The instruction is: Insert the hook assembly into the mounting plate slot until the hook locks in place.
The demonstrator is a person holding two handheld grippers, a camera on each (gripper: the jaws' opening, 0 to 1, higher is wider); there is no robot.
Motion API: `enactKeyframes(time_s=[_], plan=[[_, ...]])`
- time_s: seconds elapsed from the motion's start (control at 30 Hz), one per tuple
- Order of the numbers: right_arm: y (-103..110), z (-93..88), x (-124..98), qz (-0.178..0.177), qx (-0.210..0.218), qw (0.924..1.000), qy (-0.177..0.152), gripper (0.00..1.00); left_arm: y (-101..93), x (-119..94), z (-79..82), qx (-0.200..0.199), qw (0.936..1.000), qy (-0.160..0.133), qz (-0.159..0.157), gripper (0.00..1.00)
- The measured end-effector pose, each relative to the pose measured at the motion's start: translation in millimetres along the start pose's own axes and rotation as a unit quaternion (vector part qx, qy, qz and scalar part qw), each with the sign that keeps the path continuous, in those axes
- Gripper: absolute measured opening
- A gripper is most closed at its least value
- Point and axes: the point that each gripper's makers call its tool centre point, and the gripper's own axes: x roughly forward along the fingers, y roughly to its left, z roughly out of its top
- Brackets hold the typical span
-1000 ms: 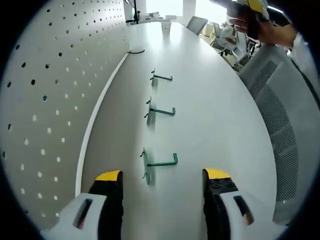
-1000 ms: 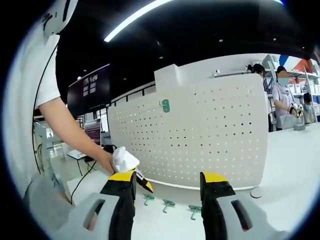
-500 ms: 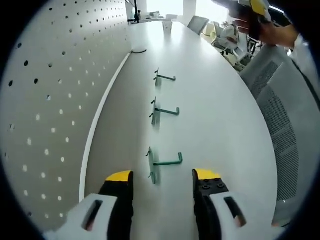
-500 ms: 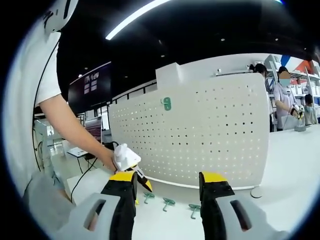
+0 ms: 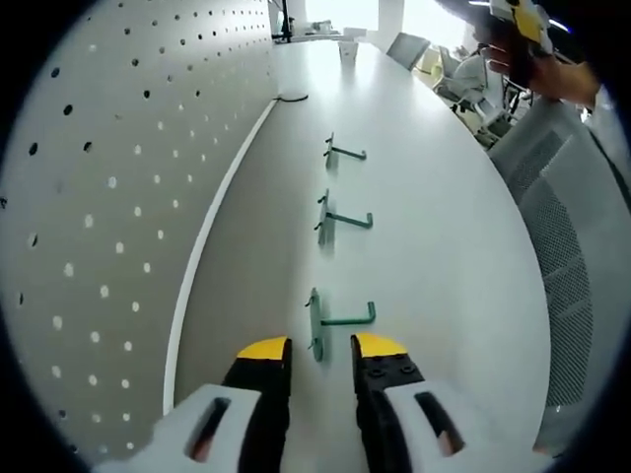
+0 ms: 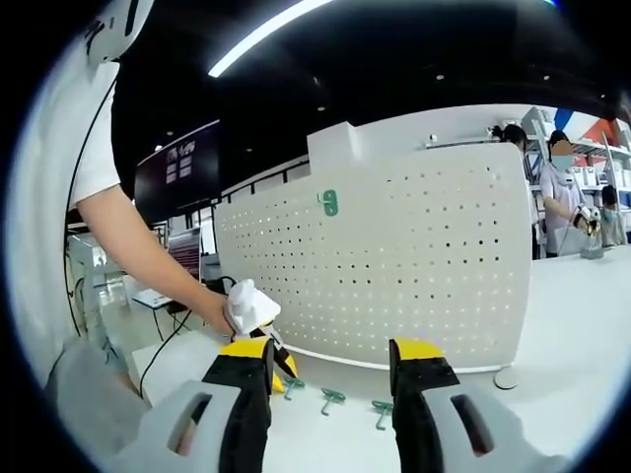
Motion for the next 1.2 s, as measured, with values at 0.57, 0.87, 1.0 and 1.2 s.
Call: enactKeyframes(time_s=[0.57,0.87,1.0,1.2], plan=[[-0.7,0.1,-0.4,-0.002,0.0,1.0,0.001,0.44,2.2,2.2,4.0,-0.001,0.9998,0.0,0.019,0.12],[-1.5,0.5,-0.9,-0.003,0.001,1.0,0.0,0.43,5.9,2.9,4.2,0.012,0.9995,0.003,0.031,0.06],[-1.5,0.1,-0.7,-0.003,0.001,1.0,0.001,0.43,6.3,3.0,3.6,0.01,0.9994,0.002,0.032,0.05],[-1.3,-0.2,-0.9,-0.002,0.001,1.0,0.001,0.42,5.1,3.0,4.1,0.022,0.9991,0.009,0.035,0.03]])
